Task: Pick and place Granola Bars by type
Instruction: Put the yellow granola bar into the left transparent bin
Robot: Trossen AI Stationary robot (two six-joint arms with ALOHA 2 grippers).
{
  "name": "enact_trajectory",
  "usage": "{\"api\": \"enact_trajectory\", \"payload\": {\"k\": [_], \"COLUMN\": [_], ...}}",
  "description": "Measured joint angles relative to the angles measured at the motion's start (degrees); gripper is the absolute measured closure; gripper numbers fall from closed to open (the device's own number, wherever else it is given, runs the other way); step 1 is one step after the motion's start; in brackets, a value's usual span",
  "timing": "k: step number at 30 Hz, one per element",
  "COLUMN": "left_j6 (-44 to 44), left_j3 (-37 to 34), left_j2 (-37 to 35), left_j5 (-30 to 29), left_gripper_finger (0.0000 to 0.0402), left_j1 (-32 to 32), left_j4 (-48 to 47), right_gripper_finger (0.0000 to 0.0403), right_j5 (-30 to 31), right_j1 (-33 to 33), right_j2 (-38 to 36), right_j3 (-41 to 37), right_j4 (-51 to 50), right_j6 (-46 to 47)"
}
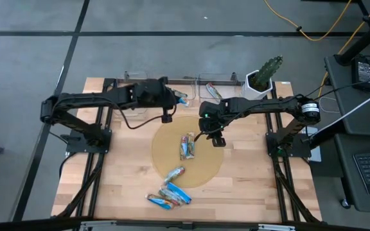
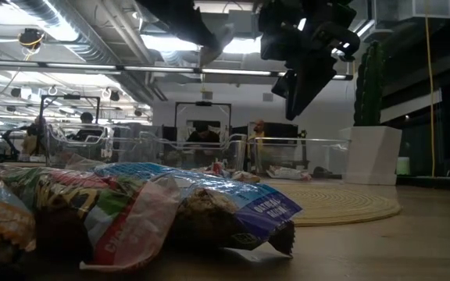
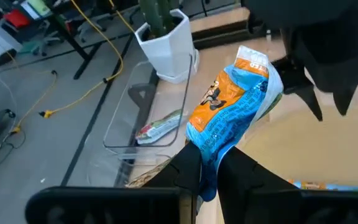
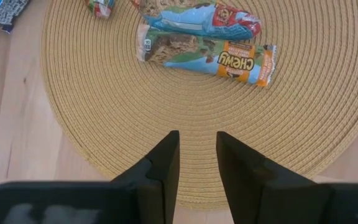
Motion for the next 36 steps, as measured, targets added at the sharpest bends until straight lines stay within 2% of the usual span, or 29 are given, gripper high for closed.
{"api": "enact_trajectory", "payload": {"k": [6,22,30,36], "left_j6": [0.0,-2.2,-2.1,-2.1], "left_j3": [0.0,0.0,0.0,-0.1], "left_j2": [-3.5,-20.9,-23.4,-23.4], "left_j5": [0.0,-0.3,-8.6,-9.2], "left_gripper_finger": [0.0371,0.0371,0.0371,0.0371], "left_j1": [1.3,7.7,11.4,15.9], "left_j4": [3.1,2.5,-3.9,-7.3], "right_gripper_finger": [0.0295,0.0295,0.0295,0.0295], "right_j5": [0.0,0.0,0.1,0.1], "right_j1": [0.0,-1.6,-1.9,-1.9], "right_j2": [0.0,0.0,0.0,0.0], "right_j3": [0.0,0.0,0.0,0.0], "right_j4": [0.0,1.3,2.9,3.0], "right_j6": [0.0,0.0,0.0,0.0]}}
